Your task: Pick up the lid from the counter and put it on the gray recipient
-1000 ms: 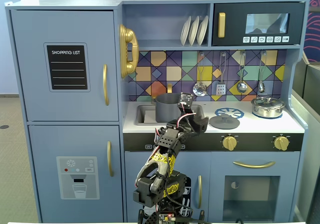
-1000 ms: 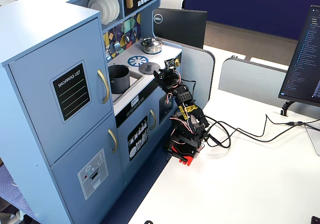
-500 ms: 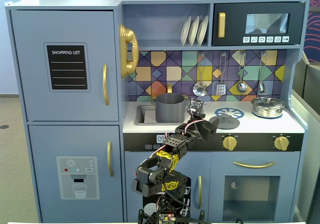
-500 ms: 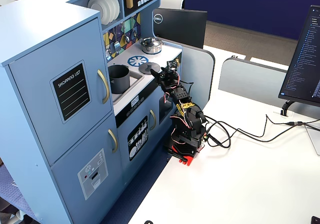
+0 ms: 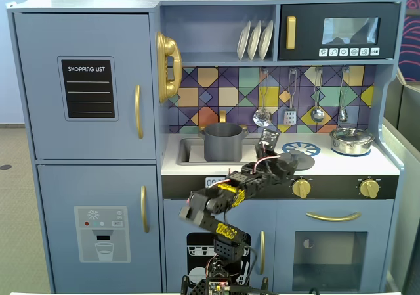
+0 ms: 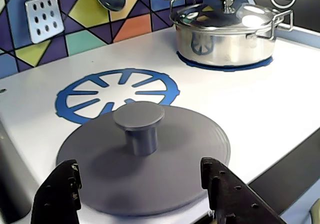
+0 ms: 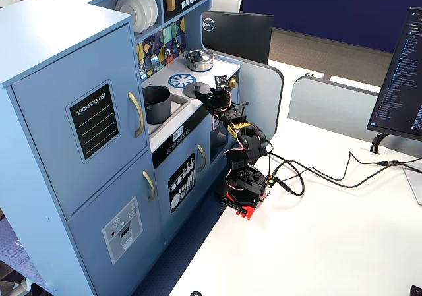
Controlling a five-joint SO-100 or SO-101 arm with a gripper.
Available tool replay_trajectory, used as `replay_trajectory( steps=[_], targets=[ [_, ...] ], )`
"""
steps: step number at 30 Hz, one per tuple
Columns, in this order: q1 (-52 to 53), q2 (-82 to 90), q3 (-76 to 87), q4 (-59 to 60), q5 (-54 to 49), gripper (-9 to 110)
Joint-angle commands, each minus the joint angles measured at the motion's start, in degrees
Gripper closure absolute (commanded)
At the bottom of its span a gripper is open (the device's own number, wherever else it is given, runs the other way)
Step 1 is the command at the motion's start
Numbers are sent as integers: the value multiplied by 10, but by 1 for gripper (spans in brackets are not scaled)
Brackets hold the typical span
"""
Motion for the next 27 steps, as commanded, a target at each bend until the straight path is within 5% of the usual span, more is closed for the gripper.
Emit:
replay_trajectory(
  steps=[1,27],
  targets=[
    [10,-49,-72,-34,-6,79],
    [-13,-279,-227,-105,-20,84]
  ],
)
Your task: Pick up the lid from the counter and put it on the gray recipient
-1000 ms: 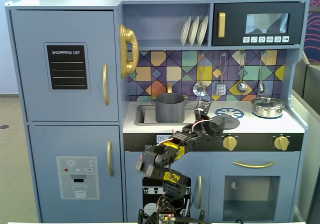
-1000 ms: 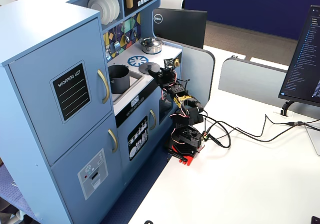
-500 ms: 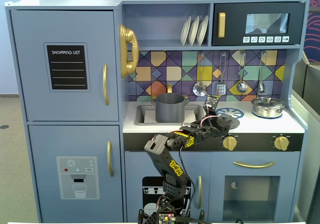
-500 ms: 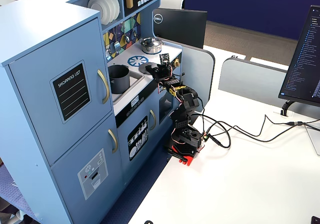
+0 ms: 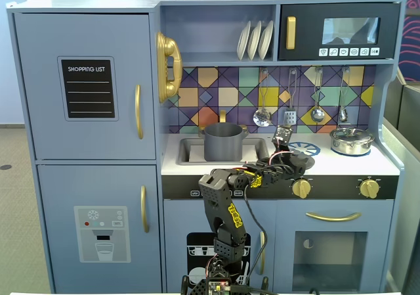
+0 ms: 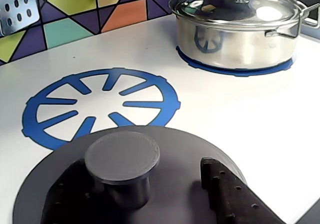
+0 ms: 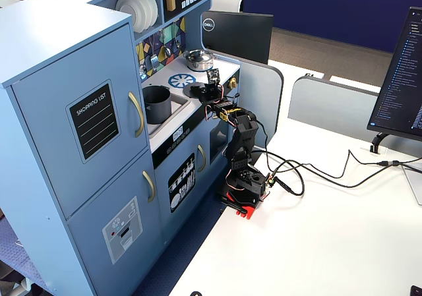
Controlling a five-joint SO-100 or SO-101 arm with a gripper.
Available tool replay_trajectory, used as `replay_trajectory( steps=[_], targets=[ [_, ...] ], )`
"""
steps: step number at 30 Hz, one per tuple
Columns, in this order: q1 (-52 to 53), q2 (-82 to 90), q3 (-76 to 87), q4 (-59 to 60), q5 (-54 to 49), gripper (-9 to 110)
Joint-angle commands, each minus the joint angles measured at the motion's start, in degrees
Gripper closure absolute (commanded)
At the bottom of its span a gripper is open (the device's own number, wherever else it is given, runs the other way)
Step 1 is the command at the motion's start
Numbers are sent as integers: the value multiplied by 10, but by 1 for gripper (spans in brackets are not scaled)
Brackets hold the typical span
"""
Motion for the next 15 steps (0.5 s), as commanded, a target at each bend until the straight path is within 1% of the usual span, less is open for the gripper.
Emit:
replay_trajectory(
  steps=[1,8,13,15],
  targets=[
    [-13,-9,-55,-22,-9,84],
    [-27,-38,-64,-26,-15,89],
    [-42,-53,-65,-31,-25,100],
    [-47,-57,-65,-35,-25,101]
  ],
)
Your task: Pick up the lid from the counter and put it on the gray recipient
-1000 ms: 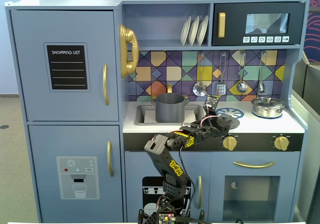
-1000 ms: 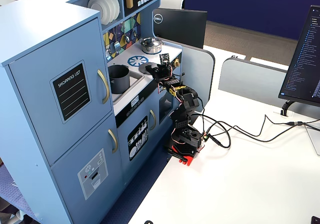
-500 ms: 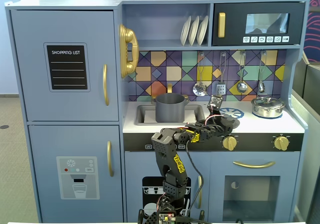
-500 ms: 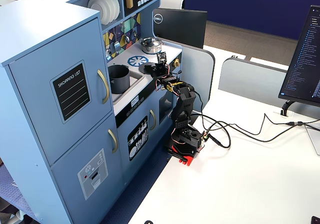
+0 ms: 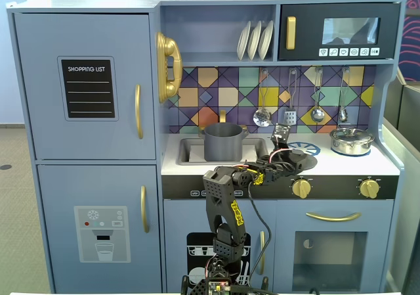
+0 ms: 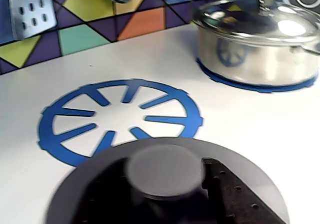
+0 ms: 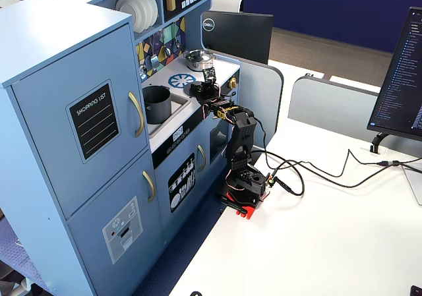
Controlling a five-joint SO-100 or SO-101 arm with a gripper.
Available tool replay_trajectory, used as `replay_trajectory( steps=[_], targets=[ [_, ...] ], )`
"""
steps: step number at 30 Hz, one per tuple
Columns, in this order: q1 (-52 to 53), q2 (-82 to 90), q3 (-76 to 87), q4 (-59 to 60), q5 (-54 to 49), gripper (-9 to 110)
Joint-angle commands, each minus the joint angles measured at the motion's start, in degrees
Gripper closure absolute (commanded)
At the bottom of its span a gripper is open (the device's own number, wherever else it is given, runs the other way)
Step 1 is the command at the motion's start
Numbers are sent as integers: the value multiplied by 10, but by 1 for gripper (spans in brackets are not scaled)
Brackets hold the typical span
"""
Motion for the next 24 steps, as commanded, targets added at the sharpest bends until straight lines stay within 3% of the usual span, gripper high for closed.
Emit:
replay_trajectory(
  steps=[1,12,24],
  targets=[
    [-17,-4,-25,-15,-8,101],
    [-23,33,-63,-21,-10,101],
    [-111,155,-183,118,15,102]
  ],
)
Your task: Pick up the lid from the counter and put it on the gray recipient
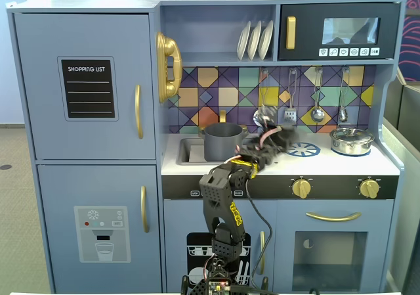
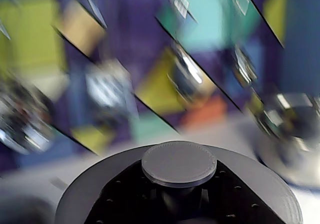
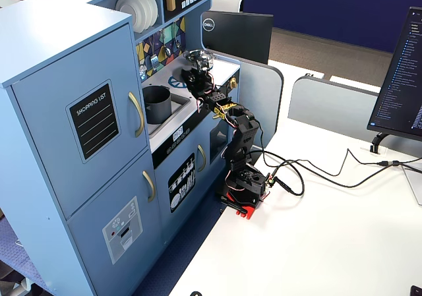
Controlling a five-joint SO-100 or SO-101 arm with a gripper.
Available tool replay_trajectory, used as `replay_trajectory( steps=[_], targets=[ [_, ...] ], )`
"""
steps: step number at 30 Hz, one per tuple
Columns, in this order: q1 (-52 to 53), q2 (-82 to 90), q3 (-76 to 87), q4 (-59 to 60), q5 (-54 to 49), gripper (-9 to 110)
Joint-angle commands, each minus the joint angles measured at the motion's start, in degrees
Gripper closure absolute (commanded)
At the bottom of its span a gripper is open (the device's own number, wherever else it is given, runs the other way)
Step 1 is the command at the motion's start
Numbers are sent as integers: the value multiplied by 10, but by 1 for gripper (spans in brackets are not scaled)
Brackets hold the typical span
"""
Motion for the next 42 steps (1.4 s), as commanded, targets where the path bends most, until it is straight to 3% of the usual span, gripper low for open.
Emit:
replay_trajectory(
  steps=[1,8,18,42],
  targets=[
    [-55,83,-76,52,11,102],
    [-149,116,-102,119,23,102],
    [-236,148,-38,124,9,102],
    [-260,142,27,105,1,102]
  ],
)
